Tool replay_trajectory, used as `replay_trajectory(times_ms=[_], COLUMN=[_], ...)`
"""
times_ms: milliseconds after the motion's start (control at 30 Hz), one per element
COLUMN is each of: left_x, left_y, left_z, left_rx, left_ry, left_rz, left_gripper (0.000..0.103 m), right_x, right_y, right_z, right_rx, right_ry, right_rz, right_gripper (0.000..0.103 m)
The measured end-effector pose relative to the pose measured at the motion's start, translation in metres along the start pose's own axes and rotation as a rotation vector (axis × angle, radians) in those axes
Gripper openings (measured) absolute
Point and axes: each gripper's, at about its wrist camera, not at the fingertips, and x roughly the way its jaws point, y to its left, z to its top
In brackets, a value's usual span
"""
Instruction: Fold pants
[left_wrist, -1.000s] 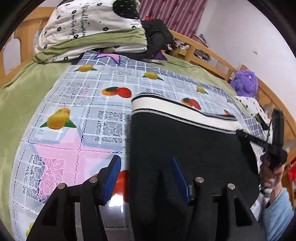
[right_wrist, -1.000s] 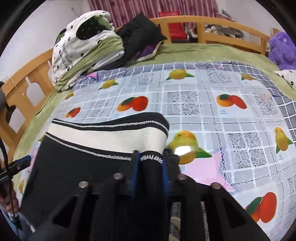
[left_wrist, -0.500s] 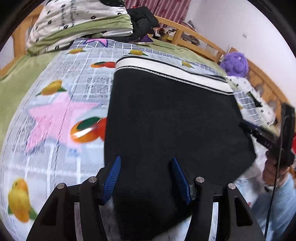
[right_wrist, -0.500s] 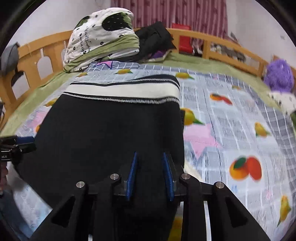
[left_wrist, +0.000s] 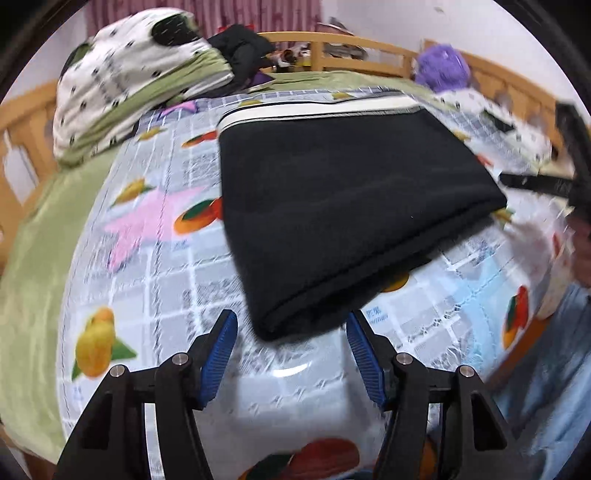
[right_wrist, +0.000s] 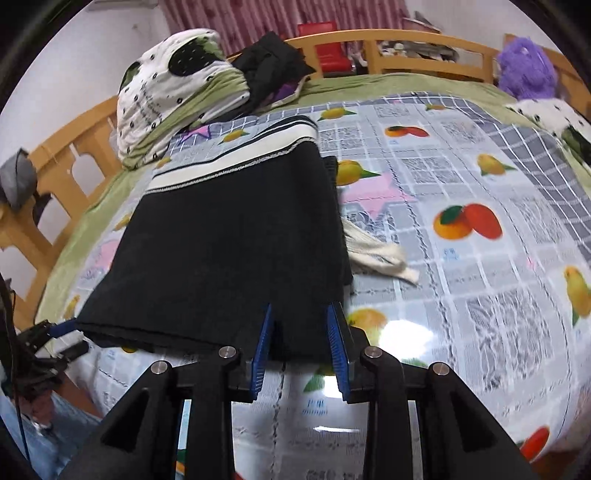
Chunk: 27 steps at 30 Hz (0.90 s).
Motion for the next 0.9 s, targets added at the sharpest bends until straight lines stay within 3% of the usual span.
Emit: replay_trajectory(times_ms=[100, 133, 167, 200, 267, 300, 333, 367, 467, 600, 700, 767, 900], left_x=[0.016, 0.018, 0.017, 0.013, -0.002, -0.002, 0.003, 0.012, 0.016, 0.001, -0.025, -0.038, -0.034], left_y=[-0.022, -0.026, -0.025, -0.016, 0.013, 0.025, 0.028, 0.025, 0.007, 0.010, 0.017, 0.018, 0.016], left_z=[0.006, 0.007, 0.009, 0.012, 0.013, 0.011, 0.010, 0.007, -0.002, -0.004, -0.008, 0.000, 0.036], left_rx=[0.122, 0.150, 0.133, 0.069, -0.137, -0.225, -0.241, -0.214, -0.130, -0.177, -0.221, -0.232, -0.221], left_ry=[-0.006, -0.015, -0.037, -0.062, -0.130, -0.129, -0.107, -0.066, -0.056, -0.018, -0.065, -0.117, -0.166], left_rz=[0.131, 0.165, 0.202, 0.198, 0.063, 0.014, 0.008, 0.033, 0.109, 0.068, 0.038, -0.008, -0.030], left_gripper=[0.050, 0.039, 0.017, 0.017, 0.015, 0.015, 0.015, 0.015, 0.019, 0.028, 0.039, 0.052, 0.053], right_x=[-0.007, -0.007, -0.008, -0.008, -0.009, -0.011, -0.012, -0.012, -0.006, -0.012, -0.023, -0.021, 0.007], right_y=[-0.005, -0.005, -0.005, -0.004, -0.004, -0.004, -0.004, -0.004, -0.001, 0.003, 0.008, 0.011, 0.014], right_z=[-0.006, -0.007, -0.008, -0.009, -0.009, -0.010, -0.011, -0.011, -0.012, -0.009, -0.001, 0.005, 0.015], right_rx=[0.036, 0.038, 0.036, 0.025, 0.009, 0.003, -0.001, -0.005, -0.024, -0.052, -0.077, -0.080, -0.051], right_ry=[-0.012, -0.013, -0.012, -0.011, -0.013, -0.021, -0.025, -0.027, -0.011, -0.056, -0.145, -0.163, -0.103], right_rz=[0.006, 0.000, -0.007, -0.020, -0.036, -0.039, -0.036, -0.033, -0.043, -0.056, -0.051, -0.041, -0.035], right_gripper=[0.030, 0.030, 0.030, 0.030, 0.030, 0.030, 0.030, 0.030, 0.030, 0.030, 0.032, 0.034, 0.034])
